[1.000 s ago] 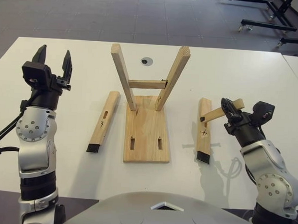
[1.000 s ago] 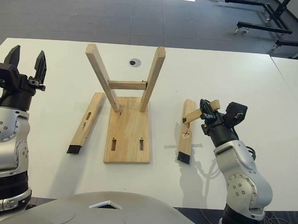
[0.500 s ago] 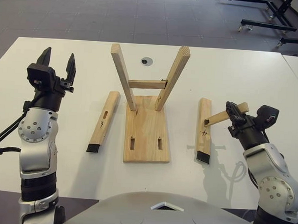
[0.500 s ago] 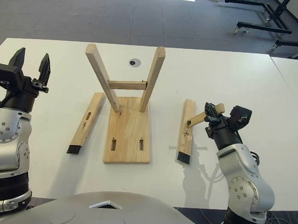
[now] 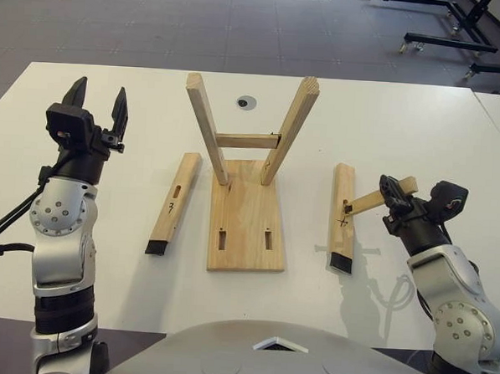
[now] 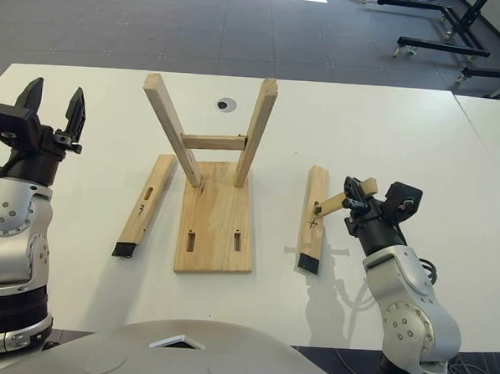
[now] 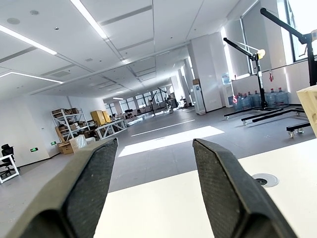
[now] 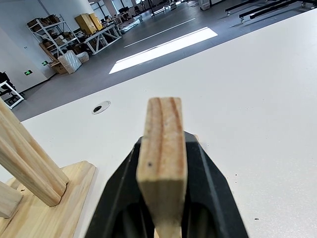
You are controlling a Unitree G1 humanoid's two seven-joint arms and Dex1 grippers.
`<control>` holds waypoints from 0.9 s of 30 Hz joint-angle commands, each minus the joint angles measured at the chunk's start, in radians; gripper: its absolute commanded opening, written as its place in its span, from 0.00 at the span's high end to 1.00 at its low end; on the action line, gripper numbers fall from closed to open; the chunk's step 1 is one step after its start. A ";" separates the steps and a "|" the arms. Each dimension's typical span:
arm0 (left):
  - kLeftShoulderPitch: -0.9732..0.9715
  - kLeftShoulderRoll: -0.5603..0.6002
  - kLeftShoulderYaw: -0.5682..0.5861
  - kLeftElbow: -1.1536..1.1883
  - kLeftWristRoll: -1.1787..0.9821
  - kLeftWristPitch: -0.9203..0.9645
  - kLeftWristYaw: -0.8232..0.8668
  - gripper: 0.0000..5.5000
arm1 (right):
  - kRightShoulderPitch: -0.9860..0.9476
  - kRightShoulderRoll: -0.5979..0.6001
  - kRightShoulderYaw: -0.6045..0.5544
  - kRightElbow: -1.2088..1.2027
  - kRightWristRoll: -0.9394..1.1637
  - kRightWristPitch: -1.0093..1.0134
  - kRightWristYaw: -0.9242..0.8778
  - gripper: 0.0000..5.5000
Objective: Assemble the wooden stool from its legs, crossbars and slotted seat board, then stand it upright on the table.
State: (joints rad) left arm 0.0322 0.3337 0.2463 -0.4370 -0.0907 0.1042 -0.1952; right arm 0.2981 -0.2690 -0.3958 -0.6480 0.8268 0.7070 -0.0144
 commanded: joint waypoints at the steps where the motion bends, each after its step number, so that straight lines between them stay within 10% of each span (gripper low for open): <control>1: -0.011 0.016 -0.011 0.004 0.007 0.015 -0.013 0.50 | 0.025 -0.007 -0.002 -0.002 -0.010 0.015 -0.008 0.93; 27: -0.036 0.021 -0.035 0.061 0.025 -0.021 -0.028 0.50 | -0.003 0.021 -0.011 0.015 0.036 -0.030 -0.040 0.93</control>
State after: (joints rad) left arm 0.0051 0.3412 0.2112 -0.3841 -0.0709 0.0856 -0.2163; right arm 0.2899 -0.2481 -0.4023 -0.6374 0.8657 0.6753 -0.0508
